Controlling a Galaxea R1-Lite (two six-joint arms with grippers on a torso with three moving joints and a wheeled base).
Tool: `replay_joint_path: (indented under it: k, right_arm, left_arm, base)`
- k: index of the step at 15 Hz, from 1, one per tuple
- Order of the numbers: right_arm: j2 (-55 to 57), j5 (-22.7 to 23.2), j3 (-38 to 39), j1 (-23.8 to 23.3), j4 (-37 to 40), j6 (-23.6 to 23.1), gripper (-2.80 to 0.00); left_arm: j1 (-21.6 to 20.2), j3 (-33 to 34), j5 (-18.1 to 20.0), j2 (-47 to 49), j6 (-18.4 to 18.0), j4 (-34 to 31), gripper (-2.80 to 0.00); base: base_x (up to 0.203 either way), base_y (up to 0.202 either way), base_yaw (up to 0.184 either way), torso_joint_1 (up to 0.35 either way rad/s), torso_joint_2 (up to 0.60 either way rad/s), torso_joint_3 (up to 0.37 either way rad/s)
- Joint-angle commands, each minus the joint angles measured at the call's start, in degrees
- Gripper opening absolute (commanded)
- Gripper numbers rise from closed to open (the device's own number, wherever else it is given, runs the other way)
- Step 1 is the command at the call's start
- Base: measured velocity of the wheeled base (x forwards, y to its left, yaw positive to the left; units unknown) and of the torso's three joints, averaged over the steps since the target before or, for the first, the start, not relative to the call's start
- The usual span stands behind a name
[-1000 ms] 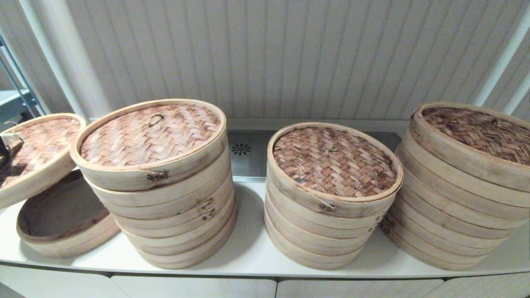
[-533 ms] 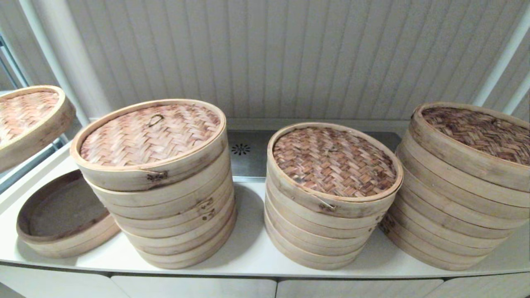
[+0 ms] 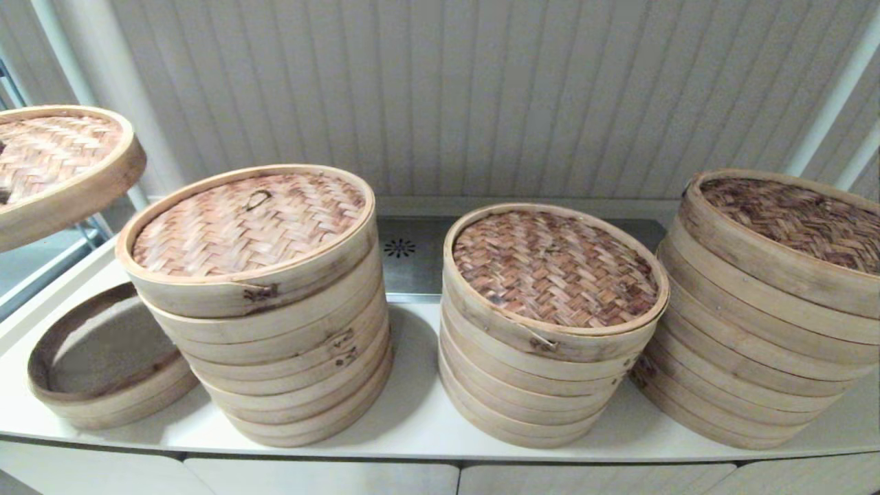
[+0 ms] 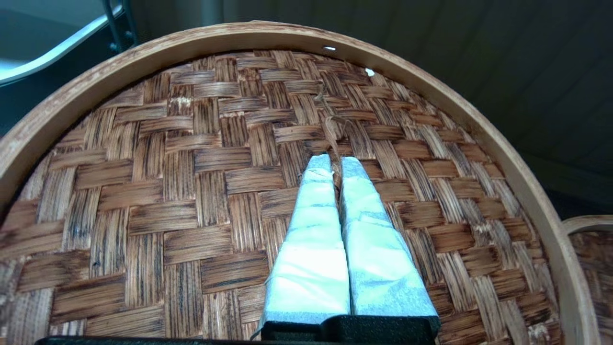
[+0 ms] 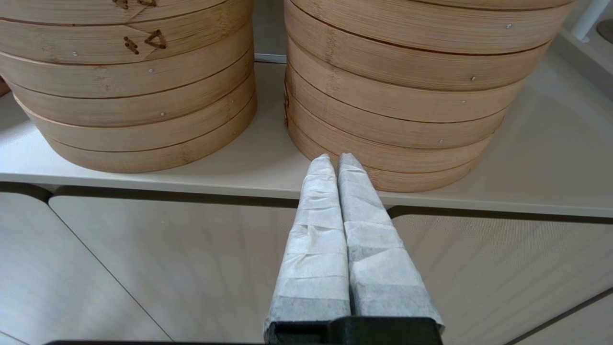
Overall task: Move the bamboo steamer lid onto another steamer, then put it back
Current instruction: Put the steamer
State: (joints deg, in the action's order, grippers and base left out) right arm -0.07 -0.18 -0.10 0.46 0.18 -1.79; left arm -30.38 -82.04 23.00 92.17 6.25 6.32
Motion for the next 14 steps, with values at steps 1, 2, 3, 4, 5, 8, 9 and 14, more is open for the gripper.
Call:
replay_joint_path:
  k: [1, 2, 3, 4, 5, 8, 9, 14]
  right_arm:
    - [-0.01, 0.0, 0.01, 0.06, -0.01, -0.05, -2.8]
    - [-0.01, 0.0, 0.01, 0.06, -0.01, -0.04, -2.8]
    - [-0.01, 0.0, 0.01, 0.06, -0.01, -0.05, -2.8]
    - [-0.01, 0.0, 0.01, 0.06, -0.01, -0.05, -2.8]
    - [-0.01, 0.0, 0.01, 0.06, -0.01, -0.05, -2.8]
    - [-0.01, 0.0, 0.01, 0.06, -0.01, -0.05, -2.8]
    - [-0.01, 0.0, 0.01, 0.06, -0.01, -0.02, -2.8]
    - [-0.01, 0.0, 0.01, 0.06, -0.01, -0.05, -2.8]
  left_arm:
    - [2.09, -1.05, -0.2, -1.12, 0.18, -0.79, -2.8]
    - [3.24, -1.98, -0.55, -1.58, 0.42, -2.26, -2.8]
    - [4.37, -2.91, -1.26, -1.83, 0.72, -3.26, -2.8]
    - [5.79, -3.55, -2.14, -2.15, 1.15, -4.16, -2.8]
    - [7.18, -4.13, -2.93, -2.36, 1.5, -4.87, -2.8]
    - [11.75, -6.3, -5.02, -3.45, 2.75, -8.11, -2.8]
    - [13.01, -7.55, -5.35, -3.88, 3.41, -9.6, -2.8]
    - [20.16, -12.38, -5.51, -4.33, 4.82, -17.47, -2.8]
  base:
    - [0.0, 0.0, 0.0, 0.0, 0.0, 0.0]
    - [0.0, 0.0, 0.0, 0.0, 0.0, 0.0]
    - [0.0, 0.0, 0.0, 0.0, 0.0, 0.0]
    - [0.0, 0.0, 0.0, 0.0, 0.0, 0.0]
    - [0.0, 0.0, 0.0, 0.0, 0.0, 0.0]
    - [0.0, 0.0, 0.0, 0.0, 0.0, 0.0]
    - [0.0, 0.0, 0.0, 0.0, 0.0, 0.0]
    - [0.0, 0.0, 0.0, 0.0, 0.0, 0.0]
